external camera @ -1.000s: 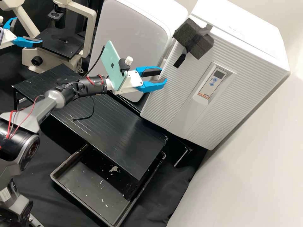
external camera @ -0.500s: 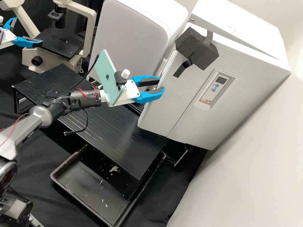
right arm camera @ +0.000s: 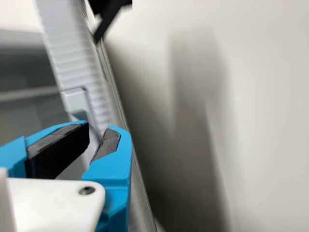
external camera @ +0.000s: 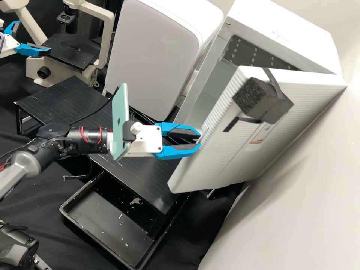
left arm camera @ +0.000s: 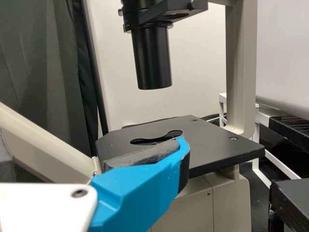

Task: Open the incubator door

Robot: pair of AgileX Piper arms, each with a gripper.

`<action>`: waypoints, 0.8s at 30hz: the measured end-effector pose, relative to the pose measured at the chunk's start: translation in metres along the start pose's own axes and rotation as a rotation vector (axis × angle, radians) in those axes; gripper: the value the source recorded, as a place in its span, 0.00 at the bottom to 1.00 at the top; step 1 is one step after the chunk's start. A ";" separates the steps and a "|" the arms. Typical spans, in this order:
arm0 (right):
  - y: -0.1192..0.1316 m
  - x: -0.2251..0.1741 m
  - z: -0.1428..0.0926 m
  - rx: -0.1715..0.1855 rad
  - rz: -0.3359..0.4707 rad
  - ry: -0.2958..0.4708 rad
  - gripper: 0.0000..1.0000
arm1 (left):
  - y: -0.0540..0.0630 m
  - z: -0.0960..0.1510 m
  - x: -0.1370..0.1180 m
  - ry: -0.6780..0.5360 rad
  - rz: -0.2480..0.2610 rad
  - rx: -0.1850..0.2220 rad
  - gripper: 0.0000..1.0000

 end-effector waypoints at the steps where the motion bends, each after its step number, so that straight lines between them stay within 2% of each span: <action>1: 0.006 -0.001 0.000 0.011 0.019 0.003 1.00 | 0.000 0.000 0.000 0.000 0.000 0.000 1.00; 5: 0.015 -0.004 0.001 0.025 0.048 0.005 1.00 | 0.000 0.000 0.000 0.000 0.000 0.000 1.00; 10: 0.011 -0.007 0.002 0.018 0.035 0.034 1.00 | 0.000 0.000 0.000 0.000 0.000 0.000 1.00; 14: 0.002 -0.016 0.000 0.031 0.003 0.204 1.00 | 0.000 0.000 0.000 0.000 0.000 0.000 1.00; 16: -0.007 -0.023 0.000 0.058 -0.037 0.347 1.00 | 0.000 0.000 0.000 0.000 0.000 0.000 1.00; 18: -0.015 -0.031 0.000 0.118 -0.102 0.475 1.00 | 0.000 0.000 0.000 0.000 0.000 0.000 1.00; 21: -0.034 -0.045 0.002 0.138 -0.241 0.660 1.00 | 0.000 0.000 0.000 0.000 0.000 0.000 1.00; 24: -0.046 -0.056 0.006 0.146 -0.348 0.746 1.00 | 0.000 0.000 0.000 0.000 0.000 0.000 1.00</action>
